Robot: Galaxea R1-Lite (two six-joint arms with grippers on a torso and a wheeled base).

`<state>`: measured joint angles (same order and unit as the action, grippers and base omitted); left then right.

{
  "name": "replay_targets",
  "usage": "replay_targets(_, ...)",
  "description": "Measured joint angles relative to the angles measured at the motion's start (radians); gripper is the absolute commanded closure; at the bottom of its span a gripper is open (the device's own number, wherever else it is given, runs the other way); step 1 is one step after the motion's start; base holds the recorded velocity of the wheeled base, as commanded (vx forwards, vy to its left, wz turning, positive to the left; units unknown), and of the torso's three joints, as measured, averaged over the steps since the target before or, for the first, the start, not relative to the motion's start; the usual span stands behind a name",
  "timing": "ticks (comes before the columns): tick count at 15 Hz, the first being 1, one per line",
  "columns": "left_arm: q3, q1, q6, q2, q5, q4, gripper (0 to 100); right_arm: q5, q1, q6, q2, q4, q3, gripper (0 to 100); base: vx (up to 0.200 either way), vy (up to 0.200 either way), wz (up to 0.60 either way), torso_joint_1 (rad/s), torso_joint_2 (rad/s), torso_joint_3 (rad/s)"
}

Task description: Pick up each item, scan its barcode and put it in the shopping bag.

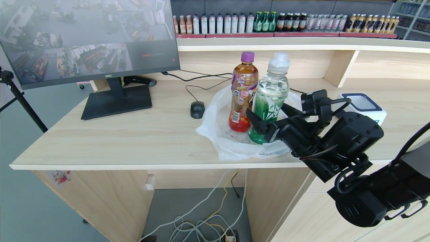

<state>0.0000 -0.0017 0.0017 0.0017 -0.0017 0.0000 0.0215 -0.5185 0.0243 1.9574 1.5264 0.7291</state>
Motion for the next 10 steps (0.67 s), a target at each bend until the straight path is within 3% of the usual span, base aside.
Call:
replay_targets(5,0.0,0.0,0.001,0.0,0.0,0.0,0,0.002,-0.001,0.0,-0.016,0.001,-0.017,0,0.0,0.0,0.0,0.0,0.0,0.0)
replay_targets(10,0.0,0.0,0.0,0.0,0.0,0.0,0,0.002,0.006,0.0,-0.136,0.0,-0.125,0,0.0,0.0,0.0,0.0,0.0,0.0)
